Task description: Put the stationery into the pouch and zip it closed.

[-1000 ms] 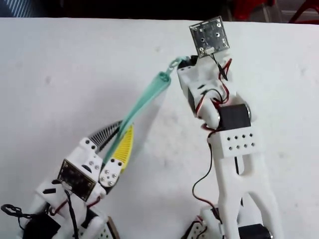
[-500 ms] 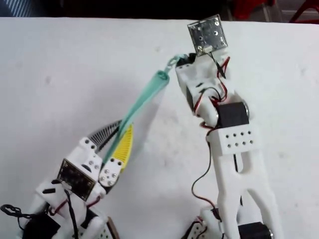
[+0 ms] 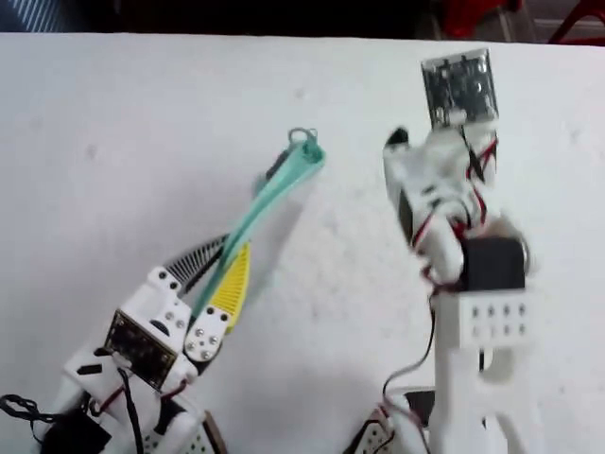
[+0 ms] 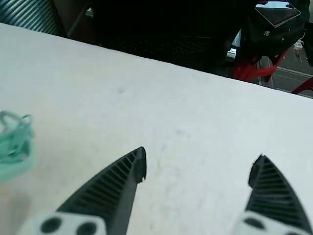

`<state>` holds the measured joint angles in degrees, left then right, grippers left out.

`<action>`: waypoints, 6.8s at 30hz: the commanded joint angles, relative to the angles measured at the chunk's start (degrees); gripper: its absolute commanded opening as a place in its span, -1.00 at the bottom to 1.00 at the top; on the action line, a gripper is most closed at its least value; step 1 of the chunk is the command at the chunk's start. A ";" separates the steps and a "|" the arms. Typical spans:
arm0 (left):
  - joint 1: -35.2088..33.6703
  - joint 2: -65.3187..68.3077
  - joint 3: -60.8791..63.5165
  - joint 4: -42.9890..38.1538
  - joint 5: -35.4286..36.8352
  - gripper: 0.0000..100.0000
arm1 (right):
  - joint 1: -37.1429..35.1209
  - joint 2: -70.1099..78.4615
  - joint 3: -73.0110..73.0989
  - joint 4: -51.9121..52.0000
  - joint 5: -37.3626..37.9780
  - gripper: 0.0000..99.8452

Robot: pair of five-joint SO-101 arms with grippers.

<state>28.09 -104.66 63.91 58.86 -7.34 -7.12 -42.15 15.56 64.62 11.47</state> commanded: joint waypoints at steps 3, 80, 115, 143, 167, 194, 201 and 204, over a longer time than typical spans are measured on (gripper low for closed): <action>0.13 0.13 -1.67 0.62 -0.09 -0.96 | -11.30 -5.58 -12.75 15.52 -3.69 -0.36; -29.14 0.13 -4.75 -0.70 18.64 -0.52 | -30.46 34.59 -45.89 8.84 -15.38 -0.97; -31.16 0.13 -0.35 -4.66 25.32 -0.52 | -6.46 33.98 6.24 -24.04 3.16 -0.97; -35.47 0.13 4.57 -11.78 23.21 -0.53 | -20.97 24.31 -11.34 13.05 10.11 -0.97; -35.47 0.13 4.66 -11.43 23.21 -0.53 | -12.53 37.32 -34.29 28.53 -17.49 -0.97; -33.80 0.13 6.86 -13.98 23.12 -0.53 | 0.04 70.81 -20.75 5.58 -20.84 -0.97; -33.80 0.22 6.86 -13.98 23.12 -0.53 | -0.13 72.04 -20.75 2.77 -20.92 -0.97; -33.80 0.22 6.86 -13.98 23.12 -0.53 | -2.15 72.04 -20.48 2.77 -21.01 -0.97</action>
<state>-6.37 -104.75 71.03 46.55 16.40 -5.10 28.97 -5.98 68.40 -9.10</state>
